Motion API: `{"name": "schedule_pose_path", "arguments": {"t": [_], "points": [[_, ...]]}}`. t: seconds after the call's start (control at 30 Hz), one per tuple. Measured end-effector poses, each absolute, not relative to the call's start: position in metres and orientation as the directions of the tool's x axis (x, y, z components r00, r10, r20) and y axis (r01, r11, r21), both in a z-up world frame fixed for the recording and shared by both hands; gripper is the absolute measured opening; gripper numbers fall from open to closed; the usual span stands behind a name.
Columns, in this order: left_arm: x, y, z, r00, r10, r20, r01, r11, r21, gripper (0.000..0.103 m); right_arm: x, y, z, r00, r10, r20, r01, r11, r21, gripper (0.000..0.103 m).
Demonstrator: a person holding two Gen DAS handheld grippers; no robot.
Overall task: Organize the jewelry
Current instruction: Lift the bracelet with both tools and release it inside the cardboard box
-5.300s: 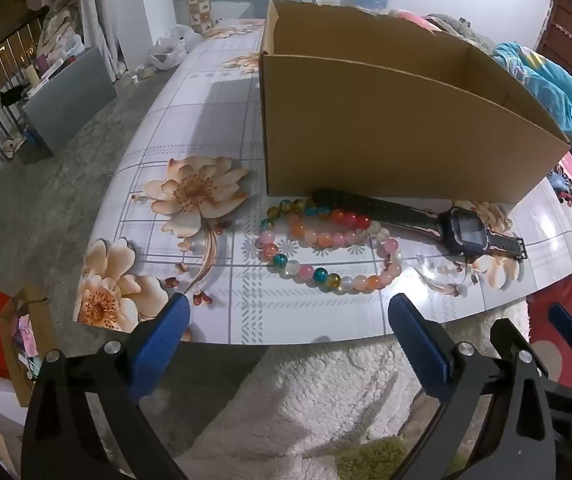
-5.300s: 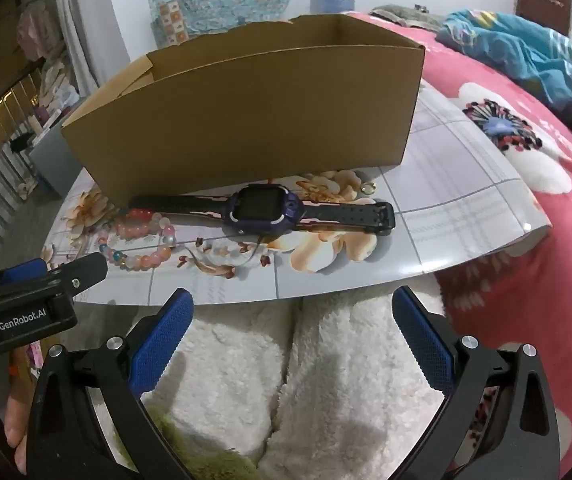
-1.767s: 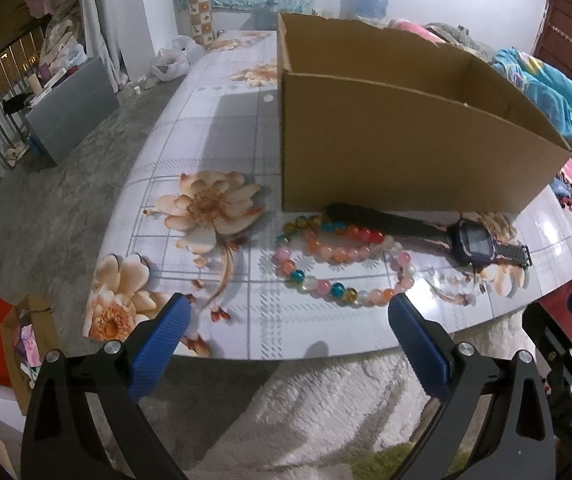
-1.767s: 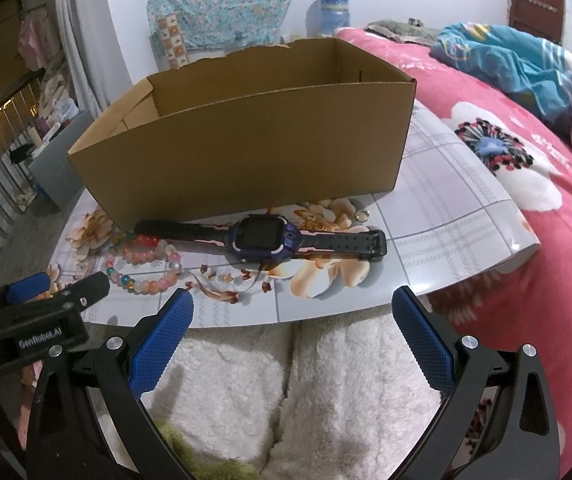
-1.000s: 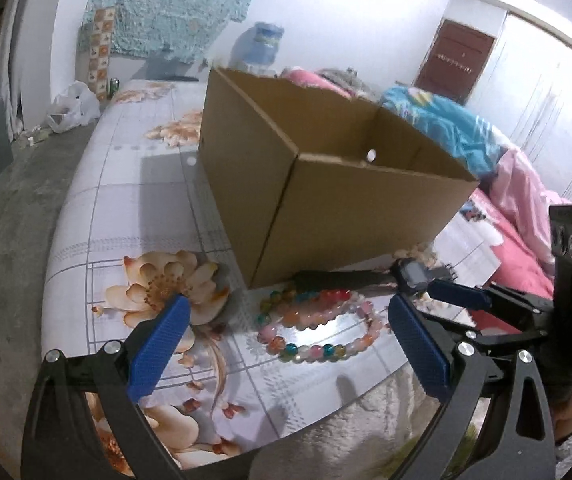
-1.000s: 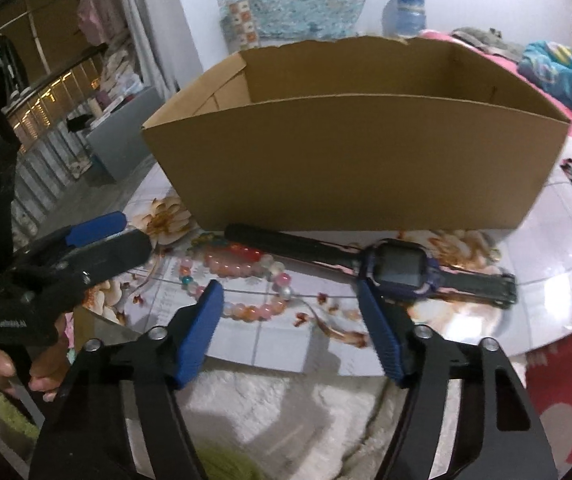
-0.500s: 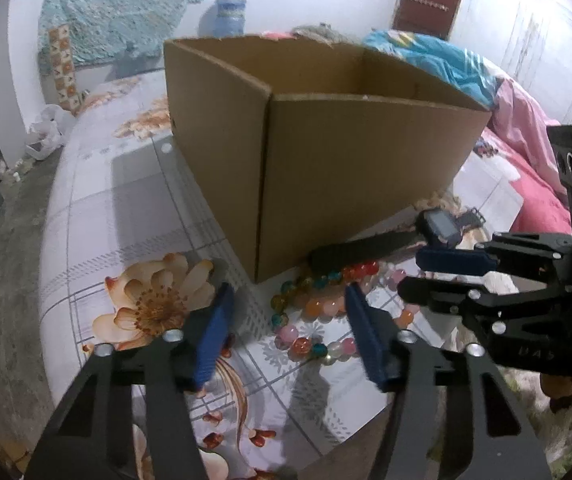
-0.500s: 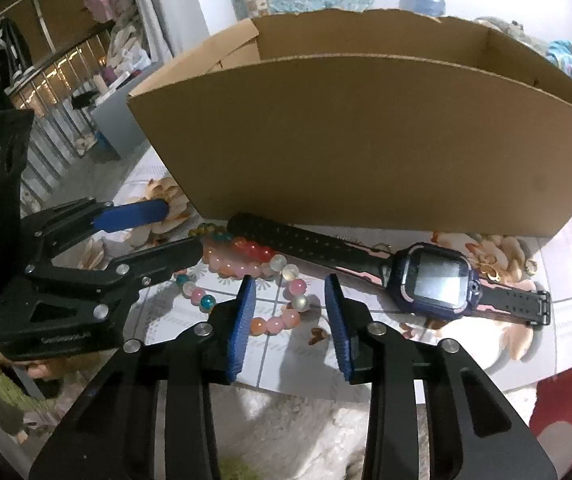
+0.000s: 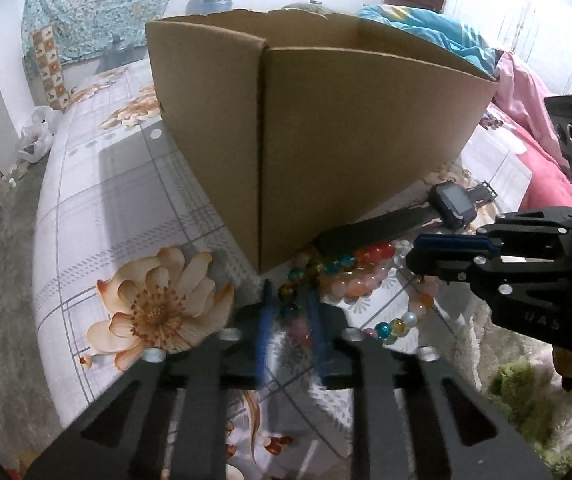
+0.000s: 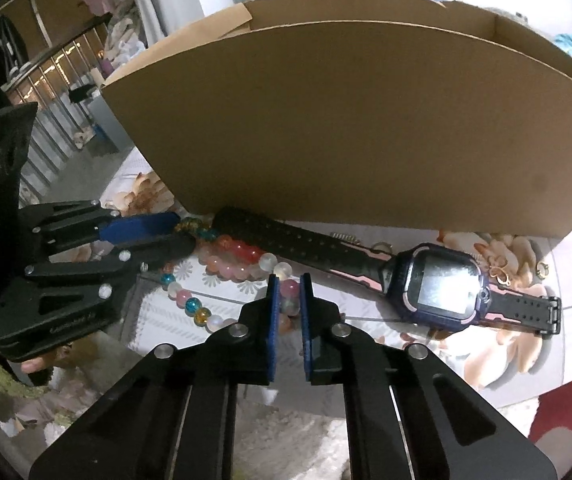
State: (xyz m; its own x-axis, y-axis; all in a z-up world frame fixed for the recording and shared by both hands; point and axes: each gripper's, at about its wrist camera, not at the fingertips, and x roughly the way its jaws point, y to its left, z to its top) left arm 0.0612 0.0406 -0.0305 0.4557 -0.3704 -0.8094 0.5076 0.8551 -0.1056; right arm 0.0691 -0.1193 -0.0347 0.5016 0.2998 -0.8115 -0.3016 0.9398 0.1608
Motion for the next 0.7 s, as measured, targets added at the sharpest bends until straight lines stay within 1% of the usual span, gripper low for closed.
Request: {"name": "schedule_pose_path", "arguments": {"t": [0.03,0.17,0.4,0.47,0.57,0.7], "points": [[0.061,0.041,-0.03,0.453,-0.372,-0.81,0.503,0.857,-0.113,0.009,0.067,-0.121,-0.033,0.506,0.304,-0.807,-0.303,0.939,0.164,0.008],[0.056,0.044,-0.023,0.464,-0.376,-0.802,0.494,0.861,-0.118,0.009,0.058,-0.127,-0.024,0.525,0.317,-0.79,-0.318,0.934,0.163,0.008],[0.033,0.048,0.013,0.486,-0.431,-0.76,0.495,0.853,-0.167,0.009,0.036,-0.143,0.003,0.565,0.364,-0.74,-0.349,0.919,0.185,0.007],[0.027,0.048,0.029,0.497,-0.456,-0.739,0.501,0.846,-0.184,0.009,0.032,-0.149,0.014,0.577,0.379,-0.724,-0.355,0.914,0.196,0.007],[0.021,0.047,0.059,0.526,-0.492,-0.694,0.525,0.83,-0.19,0.009,0.023,-0.162,0.046,0.612,0.426,-0.667,-0.381,0.897,0.223,0.007],[0.03,0.04,0.109,0.59,-0.531,-0.609,0.565,0.81,-0.158,0.009,0.035,-0.178,0.087,0.644,0.481,-0.595,-0.433,0.87,0.235,0.007]]}}
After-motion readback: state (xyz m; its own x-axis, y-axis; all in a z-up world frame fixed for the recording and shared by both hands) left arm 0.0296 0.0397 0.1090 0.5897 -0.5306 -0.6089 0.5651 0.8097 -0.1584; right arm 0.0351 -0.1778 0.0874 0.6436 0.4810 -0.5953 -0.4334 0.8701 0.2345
